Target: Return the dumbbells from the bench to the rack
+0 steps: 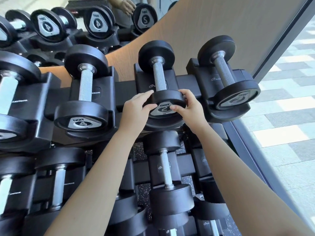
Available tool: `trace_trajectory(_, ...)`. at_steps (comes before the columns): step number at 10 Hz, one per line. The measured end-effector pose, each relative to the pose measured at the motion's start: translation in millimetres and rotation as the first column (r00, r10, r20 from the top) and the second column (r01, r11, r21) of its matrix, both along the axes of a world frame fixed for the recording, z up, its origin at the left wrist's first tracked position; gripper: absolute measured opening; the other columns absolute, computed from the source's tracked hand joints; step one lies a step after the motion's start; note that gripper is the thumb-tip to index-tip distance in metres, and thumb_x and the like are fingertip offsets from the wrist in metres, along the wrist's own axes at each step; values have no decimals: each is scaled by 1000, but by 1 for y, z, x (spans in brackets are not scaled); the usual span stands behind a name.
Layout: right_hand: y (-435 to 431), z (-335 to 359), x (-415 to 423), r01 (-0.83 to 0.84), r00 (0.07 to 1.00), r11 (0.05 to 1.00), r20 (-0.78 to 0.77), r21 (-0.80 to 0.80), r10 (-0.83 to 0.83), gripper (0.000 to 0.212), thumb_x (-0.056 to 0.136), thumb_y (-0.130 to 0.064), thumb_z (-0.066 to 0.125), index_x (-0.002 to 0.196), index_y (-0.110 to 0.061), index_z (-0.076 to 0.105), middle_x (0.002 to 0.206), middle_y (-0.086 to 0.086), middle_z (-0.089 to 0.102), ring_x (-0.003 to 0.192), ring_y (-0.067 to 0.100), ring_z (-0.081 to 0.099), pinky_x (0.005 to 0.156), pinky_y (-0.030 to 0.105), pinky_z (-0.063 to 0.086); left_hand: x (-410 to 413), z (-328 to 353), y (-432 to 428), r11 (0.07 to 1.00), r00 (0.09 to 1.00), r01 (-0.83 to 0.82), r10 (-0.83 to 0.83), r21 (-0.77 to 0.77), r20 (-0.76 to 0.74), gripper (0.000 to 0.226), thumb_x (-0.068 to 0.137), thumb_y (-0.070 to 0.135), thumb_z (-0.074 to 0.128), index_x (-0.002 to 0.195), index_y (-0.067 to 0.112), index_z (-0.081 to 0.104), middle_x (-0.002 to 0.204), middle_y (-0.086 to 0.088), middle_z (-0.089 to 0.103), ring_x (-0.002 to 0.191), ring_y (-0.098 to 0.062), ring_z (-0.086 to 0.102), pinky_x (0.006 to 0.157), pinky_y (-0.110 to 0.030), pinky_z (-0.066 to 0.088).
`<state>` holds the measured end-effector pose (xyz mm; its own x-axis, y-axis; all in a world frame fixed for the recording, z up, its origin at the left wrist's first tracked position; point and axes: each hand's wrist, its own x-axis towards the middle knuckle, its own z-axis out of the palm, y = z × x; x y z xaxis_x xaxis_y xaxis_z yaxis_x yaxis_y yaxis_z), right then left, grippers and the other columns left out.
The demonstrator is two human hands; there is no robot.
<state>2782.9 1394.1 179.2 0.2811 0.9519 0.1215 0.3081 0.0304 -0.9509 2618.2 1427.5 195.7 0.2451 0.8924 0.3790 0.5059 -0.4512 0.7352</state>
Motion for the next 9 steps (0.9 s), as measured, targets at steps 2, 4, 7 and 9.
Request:
trace_trajectory(2,0,1,-1,-14,1000,1000,-10,4,14,39,78,-4,69,106,-22,49,88,-13,56,83,6,55,85,22,46,-1,-4,-4,1000,1000,-25,25,-3,6,41,81,6,66,121,7,58,117,-8,63,103,-6,51,87,0,31)
trace_trajectory(4,-6,-2,-1,-39,996,999,75,-13,40,52,80,-10,68,126,-22,47,121,5,55,110,17,54,100,34,43,-6,-5,-21,995,998,2,-8,-103,-59,55,87,14,62,137,11,40,139,-6,45,126,-17,43,102,-19,30)
trace_trajectory(7,-60,-4,-12,18,930,1000,368,1,-17,53,91,-23,54,140,-20,36,130,3,49,121,13,43,93,16,28,-25,-18,-81,986,908,-106,42,-131,-417,52,93,24,50,141,13,33,148,-3,33,132,-24,33,105,-37,28)
trace_trajectory(9,-108,-17,-14,92,794,995,601,27,-90,49,88,-23,58,135,-20,44,133,3,51,125,28,45,101,59,32,-30,-18,-121,998,766,-47,17,-29,-642,53,95,28,46,142,15,28,151,-4,26,137,-23,24,111,-43,19)
